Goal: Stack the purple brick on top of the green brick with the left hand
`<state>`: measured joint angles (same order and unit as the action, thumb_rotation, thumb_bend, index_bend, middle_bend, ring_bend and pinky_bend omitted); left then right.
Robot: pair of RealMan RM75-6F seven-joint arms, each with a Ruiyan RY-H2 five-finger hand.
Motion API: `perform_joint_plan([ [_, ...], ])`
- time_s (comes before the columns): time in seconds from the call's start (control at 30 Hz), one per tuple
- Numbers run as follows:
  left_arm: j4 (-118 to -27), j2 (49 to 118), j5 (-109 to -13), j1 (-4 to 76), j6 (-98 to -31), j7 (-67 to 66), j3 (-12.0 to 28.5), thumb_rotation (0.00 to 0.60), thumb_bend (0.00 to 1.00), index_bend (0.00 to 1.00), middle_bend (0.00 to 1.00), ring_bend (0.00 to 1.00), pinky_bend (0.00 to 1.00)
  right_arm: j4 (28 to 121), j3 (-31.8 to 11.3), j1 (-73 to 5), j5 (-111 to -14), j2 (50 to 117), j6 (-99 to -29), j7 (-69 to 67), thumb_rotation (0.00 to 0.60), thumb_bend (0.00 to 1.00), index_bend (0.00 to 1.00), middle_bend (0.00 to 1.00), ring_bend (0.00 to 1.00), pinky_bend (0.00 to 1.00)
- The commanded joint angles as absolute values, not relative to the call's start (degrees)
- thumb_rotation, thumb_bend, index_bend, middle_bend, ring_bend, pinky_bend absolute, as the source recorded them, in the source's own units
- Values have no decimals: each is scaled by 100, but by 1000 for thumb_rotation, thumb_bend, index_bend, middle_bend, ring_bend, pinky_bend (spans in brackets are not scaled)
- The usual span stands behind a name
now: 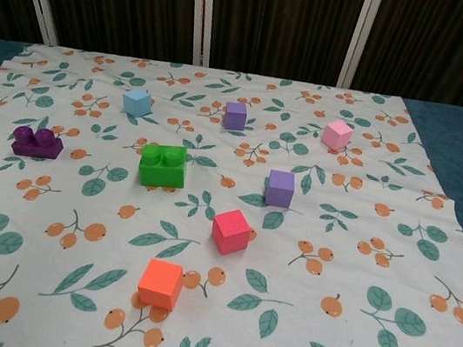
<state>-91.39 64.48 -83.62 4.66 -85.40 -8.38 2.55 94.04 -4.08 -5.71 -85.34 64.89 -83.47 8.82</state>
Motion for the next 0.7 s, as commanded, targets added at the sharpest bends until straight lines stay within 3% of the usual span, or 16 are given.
perform_joint_plan([
  [0.03, -9154, 6448, -8398, 460, -8564, -855, 245, 600, 221, 65, 0, 0, 102, 9407, -410, -569, -8547, 6482, -8364, 863, 600, 190, 0, 2, 0, 0],
  [0.7, -9171, 6507, -8350, 456, -8549, -1011, 255, 600, 225, 88, 48, 0, 102, 9400, -375, -599, -8525, 6504, -8286, 957, 600, 189, 0, 2, 0, 0],
])
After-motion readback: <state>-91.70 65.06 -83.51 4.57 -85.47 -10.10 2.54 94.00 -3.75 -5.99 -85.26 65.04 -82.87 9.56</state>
